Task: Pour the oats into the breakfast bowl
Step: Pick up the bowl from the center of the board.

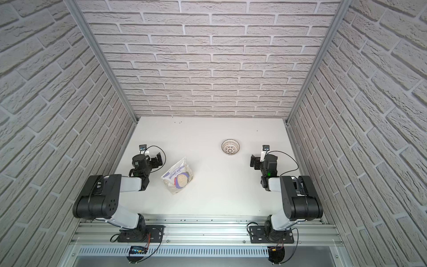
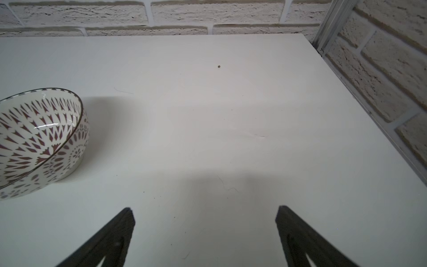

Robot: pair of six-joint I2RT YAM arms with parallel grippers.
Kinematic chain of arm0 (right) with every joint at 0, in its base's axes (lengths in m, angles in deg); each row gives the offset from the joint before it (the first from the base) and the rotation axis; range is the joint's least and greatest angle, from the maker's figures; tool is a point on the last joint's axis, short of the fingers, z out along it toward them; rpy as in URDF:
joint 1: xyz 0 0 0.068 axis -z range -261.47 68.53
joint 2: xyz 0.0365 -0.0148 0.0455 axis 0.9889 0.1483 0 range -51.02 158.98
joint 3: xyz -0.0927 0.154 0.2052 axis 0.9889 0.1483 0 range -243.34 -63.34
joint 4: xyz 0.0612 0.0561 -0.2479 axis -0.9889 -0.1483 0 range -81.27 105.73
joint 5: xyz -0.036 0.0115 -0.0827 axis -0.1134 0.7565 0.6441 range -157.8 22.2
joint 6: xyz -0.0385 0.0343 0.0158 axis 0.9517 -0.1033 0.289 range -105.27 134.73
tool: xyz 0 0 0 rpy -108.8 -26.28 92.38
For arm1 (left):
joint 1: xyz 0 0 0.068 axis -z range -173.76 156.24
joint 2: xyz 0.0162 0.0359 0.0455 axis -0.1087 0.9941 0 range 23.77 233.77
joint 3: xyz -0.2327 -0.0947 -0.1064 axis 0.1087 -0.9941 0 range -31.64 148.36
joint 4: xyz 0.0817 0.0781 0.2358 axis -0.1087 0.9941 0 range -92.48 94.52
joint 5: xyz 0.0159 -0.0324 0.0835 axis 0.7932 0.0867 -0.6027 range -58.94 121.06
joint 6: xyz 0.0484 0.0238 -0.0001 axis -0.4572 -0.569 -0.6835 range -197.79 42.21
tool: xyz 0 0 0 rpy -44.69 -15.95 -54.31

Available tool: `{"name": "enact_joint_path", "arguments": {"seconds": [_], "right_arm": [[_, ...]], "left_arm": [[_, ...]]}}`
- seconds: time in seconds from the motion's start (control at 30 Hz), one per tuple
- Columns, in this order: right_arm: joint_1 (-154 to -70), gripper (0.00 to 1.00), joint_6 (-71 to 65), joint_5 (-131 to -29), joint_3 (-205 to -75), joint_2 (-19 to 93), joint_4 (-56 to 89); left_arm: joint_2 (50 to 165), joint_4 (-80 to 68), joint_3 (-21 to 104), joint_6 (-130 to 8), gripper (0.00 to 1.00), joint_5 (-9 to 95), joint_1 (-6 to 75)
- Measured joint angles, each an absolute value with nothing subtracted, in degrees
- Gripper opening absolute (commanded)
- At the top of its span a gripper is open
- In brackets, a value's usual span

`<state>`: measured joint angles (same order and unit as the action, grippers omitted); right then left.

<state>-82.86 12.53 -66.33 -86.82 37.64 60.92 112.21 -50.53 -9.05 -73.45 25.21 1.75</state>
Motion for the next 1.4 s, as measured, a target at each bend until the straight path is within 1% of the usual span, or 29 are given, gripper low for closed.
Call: {"name": "enact_joint_path", "arguments": {"seconds": [0.63, 0.7, 0.73, 0.8, 0.83, 0.93, 1.0, 1.07, 1.17, 1.27, 1.37, 1.4], "right_arm": [[-82.86, 0.99, 12.53, -66.31, -86.82, 37.64, 60.92], [-82.88, 0.99, 12.51, -65.87, -86.82, 37.40, 60.75], [-83.03, 0.99, 12.31, -65.41, -86.82, 36.79, 60.13], [-83.14, 0.99, 11.13, -63.60, -87.52, 33.14, 54.56], [-83.14, 0.99, 9.84, -62.09, -89.21, 30.58, 49.14], [-83.23, 0.99, 3.05, -56.08, -98.34, 25.31, 33.60], [-83.10, 0.99, -3.25, -51.64, -105.60, 23.32, 23.33], [-82.79, 0.99, -8.62, -48.91, -111.06, 22.32, 15.04], [-82.44, 0.99, -12.65, -49.87, -114.65, 21.55, 6.37], [-82.36, 0.99, -14.98, -55.29, -114.98, 21.12, -0.06], [-82.90, 1.00, -16.49, -61.19, -116.88, 22.23, -4.10], [-83.52, 0.98, -16.76, -62.98, -118.74, 23.67, -5.22]], "left_arm": [[112.21, -50.49, -9.05, -73.42, 0.98, 25.32, 1.75], [111.23, -47.32, -8.46, -73.36, 0.98, 24.58, 1.79], [109.83, -42.44, -6.93, -72.92, 0.98, 23.48, 1.90], [106.68, -31.75, -1.55, -71.70, 0.98, 21.47, 1.97], [104.87, -29.00, 0.72, -71.22, 0.98, 21.17, 1.97], [96.70, -26.03, 3.26, -68.44, 0.98, 21.23, 1.97], [91.10, -21.18, 4.09, -64.16, 0.98, 21.19, 1.77], [87.95, -16.96, 5.14, -60.29, 0.98, 23.35, 1.05], [86.58, -13.18, 5.44, -55.04, 0.98, 27.88, 0.20], [85.59, -8.80, 4.87, -49.56, 0.98, 31.77, 0.15], [80.00, -4.98, 2.67, -45.05, 0.98, 31.83, 0.17], [77.53, -3.51, 2.08, -44.07, 0.98, 31.57, 0.17]]}}
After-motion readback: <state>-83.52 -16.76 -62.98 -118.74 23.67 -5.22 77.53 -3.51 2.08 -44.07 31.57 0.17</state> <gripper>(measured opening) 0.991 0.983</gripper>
